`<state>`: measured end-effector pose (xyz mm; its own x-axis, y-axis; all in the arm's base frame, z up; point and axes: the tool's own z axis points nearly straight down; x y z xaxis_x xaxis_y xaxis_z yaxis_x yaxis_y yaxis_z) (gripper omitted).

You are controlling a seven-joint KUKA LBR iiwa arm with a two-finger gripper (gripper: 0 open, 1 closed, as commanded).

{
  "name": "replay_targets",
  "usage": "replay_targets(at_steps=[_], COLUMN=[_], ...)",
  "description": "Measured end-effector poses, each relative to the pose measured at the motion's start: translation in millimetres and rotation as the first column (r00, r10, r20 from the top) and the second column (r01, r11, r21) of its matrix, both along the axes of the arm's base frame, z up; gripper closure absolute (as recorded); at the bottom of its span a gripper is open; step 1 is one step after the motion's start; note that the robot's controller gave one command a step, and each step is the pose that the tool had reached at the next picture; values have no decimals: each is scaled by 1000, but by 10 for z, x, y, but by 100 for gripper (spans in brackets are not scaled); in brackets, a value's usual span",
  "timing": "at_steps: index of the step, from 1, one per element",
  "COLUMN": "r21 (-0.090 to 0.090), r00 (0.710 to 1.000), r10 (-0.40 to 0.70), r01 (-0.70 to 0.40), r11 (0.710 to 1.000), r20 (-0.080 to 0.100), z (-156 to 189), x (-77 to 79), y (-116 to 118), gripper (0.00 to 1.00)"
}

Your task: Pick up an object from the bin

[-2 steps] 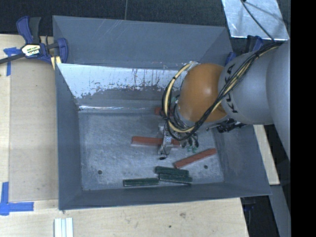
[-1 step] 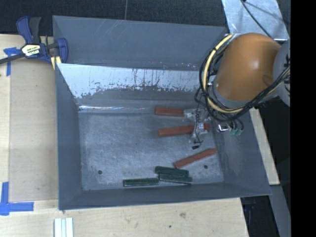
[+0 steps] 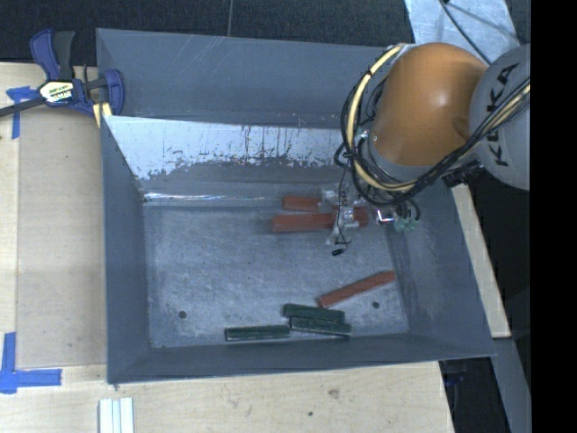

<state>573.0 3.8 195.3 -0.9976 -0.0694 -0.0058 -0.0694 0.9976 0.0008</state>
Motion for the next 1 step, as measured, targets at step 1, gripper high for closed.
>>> replay_targets(at_steps=[1], r21=[0], r00=[999], r10=[-47], r01=[47], r11=[999], r20=[8], z=[1084], x=[32], y=[41], gripper=[100])
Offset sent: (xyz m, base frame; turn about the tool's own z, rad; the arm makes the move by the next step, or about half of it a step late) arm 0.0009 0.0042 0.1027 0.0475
